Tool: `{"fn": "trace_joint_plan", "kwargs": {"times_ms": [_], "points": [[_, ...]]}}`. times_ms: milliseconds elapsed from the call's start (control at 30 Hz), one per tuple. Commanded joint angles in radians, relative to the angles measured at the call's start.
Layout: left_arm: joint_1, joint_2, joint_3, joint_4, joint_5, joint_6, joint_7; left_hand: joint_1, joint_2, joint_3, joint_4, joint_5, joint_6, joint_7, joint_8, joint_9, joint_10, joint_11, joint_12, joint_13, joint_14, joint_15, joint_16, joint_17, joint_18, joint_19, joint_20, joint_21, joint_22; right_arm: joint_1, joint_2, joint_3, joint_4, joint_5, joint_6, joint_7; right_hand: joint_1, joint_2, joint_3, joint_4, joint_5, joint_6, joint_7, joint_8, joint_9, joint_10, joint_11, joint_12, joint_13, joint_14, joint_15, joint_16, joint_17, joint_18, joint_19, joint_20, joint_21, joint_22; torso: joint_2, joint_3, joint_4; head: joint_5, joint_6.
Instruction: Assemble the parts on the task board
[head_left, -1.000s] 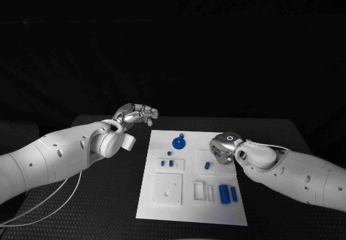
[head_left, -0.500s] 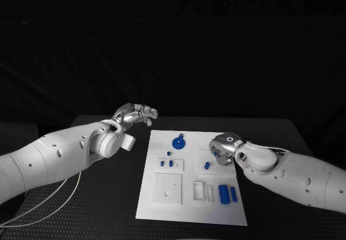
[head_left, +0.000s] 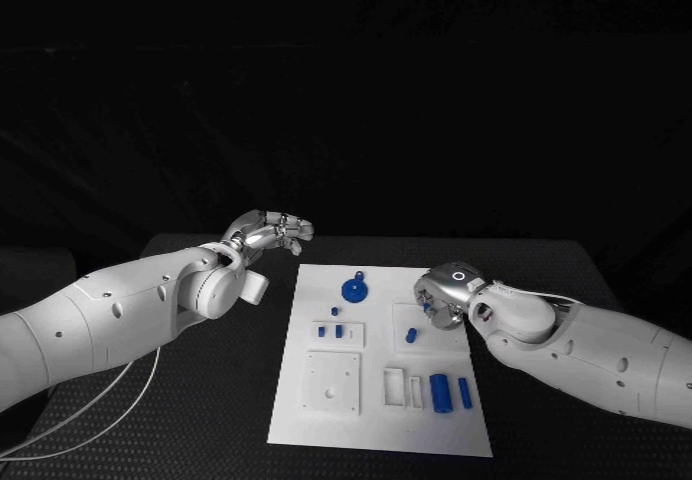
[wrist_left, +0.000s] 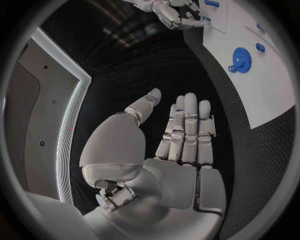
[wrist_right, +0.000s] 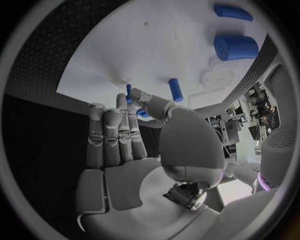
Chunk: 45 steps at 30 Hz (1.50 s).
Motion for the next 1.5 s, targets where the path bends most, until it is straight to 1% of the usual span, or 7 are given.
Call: {"fn": "trace_joint_plan", "kwargs": {"times_ms": [33,367,567,900,967,1233,1500], "points": [[0.001,0.002,0.001,-0.001,0.010,0.007,0.008,0.001,0.010,0.001,-0.005,0.003,-0.008,-0.002,0.005,-0.001,-0.007,0.001,-0.004,-0.001,0.007,-0.003,-0.004,0.002,0.017,0.009,-0.003,-0.007,0.002,0.009,-0.010,0.006,0.021,0.008,-0.002,0.017,-0.002,-0.011,0.008,0.002,0.004,0.004,0.001,0.002,-0.001,0.009,0.000,0.000,-0.001,-0.001,-0.008,0.005,0.001,0.053,0.010,-0.004,0.005,0.019,0.000,-0.0003,-0.0004,0.000,0.001],[0.001,0.002,0.001,-0.003,0.013,0.007,0.007,0.001,0.010,0.001,-0.006,0.003,-0.008,-0.002,0.005,-0.001,-0.007,0.001,-0.004,-0.001,0.007,-0.003,-0.004,0.002,0.017,0.009,-0.003,-0.007,0.002,0.026,-0.044,0.022,0.103,0.030,0.001,0.014,-0.003,-0.013,0.009,0.004,0.004,0.005,0.001,0.002,0.000,0.010,0.000,-0.001,-0.001,0.000,-0.008,0.005,0.001,0.053,0.011,-0.004,0.006,0.019,0.000,-0.0008,-0.0006,0.004,-0.001],[0.001,0.002,0.001,-0.004,0.013,0.006,0.007,0.001,0.010,0.000,-0.006,0.003,-0.008,-0.002,0.005,-0.001,-0.007,0.001,-0.004,-0.001,0.007,-0.003,-0.005,0.003,0.017,0.009,-0.003,-0.008,0.002,0.025,-0.034,0.025,0.147,0.096,-0.045,0.031,-0.003,-0.013,0.010,0.005,0.004,0.005,0.001,0.002,0.000,0.010,0.000,-0.001,-0.001,0.000,-0.008,0.004,0.001,0.053,0.011,-0.004,0.006,0.019,0.000,-0.0004,0.0012,0.010,0.000],[0.001,0.007,0.001,-0.010,0.020,0.000,0.006,0.000,0.011,0.000,-0.006,0.003,-0.008,-0.002,0.005,-0.001,-0.007,0.001,-0.003,-0.001,0.008,-0.003,-0.005,0.003,0.017,0.009,-0.003,-0.008,0.002,0.007,0.029,0.024,0.215,0.126,-0.060,0.058,-0.004,-0.010,0.011,0.007,0.007,0.003,0.001,0.000,0.000,0.009,0.001,-0.003,-0.001,0.001,-0.008,0.003,0.001,0.053,0.012,-0.005,0.007,0.018,0.001,-0.0021,0.0013,0.056,-0.012],[0.001,0.007,0.001,-0.010,0.021,-0.001,0.006,0.000,0.011,0.001,-0.006,0.003,-0.008,-0.002,0.005,-0.001,-0.007,0.001,-0.003,-0.001,0.008,-0.003,-0.005,0.003,0.017,0.010,-0.003,-0.008,0.002,-0.003,0.047,0.021,0.223,0.110,-0.056,0.059,-0.004,-0.010,0.011,0.007,0.008,0.003,0.001,0.000,0.000,0.009,0.001,-0.004,-0.001,0.002,-0.008,0.002,0.001,0.053,0.012,-0.006,0.007,0.018,0.000,-0.0024,0.0025,0.064,-0.017],[0.001,0.015,0.001,-0.012,0.023,-0.006,0.007,0.001,0.011,0.001,-0.006,0.003,-0.008,-0.002,0.006,-0.001,-0.007,0.001,-0.003,-0.001,0.009,-0.003,-0.006,0.004,0.017,0.010,-0.003,-0.009,0.003,-0.050,0.112,-0.018,0.208,0.061,-0.042,0.065,-0.004,-0.009,0.011,0.007,0.009,0.003,0.001,0.000,0.000,0.009,0.001,-0.004,-0.001,0.002,-0.008,0.002,0.000,0.053,0.012,-0.006,0.007,0.018,0.001,-0.0031,0.0035,0.082,-0.026],[0.001,0.022,0.001,-0.011,0.024,-0.006,0.006,0.000,0.011,0.001,-0.006,0.003,-0.008,-0.002,0.006,-0.001,-0.006,0.001,-0.003,-0.001,0.009,-0.003,-0.006,0.005,0.017,0.010,-0.003,-0.009,0.003,-0.071,0.144,-0.036,0.187,0.038,-0.024,0.064,-0.004,-0.009,0.011,0.006,0.011,0.003,0.001,-0.001,0.000,0.009,0.001,-0.005,-0.002,0.003,-0.008,0.001,0.000,0.053,0.012,-0.006,0.007,0.018,0.001,-0.0016,0.0023,0.099,-0.042]]}}
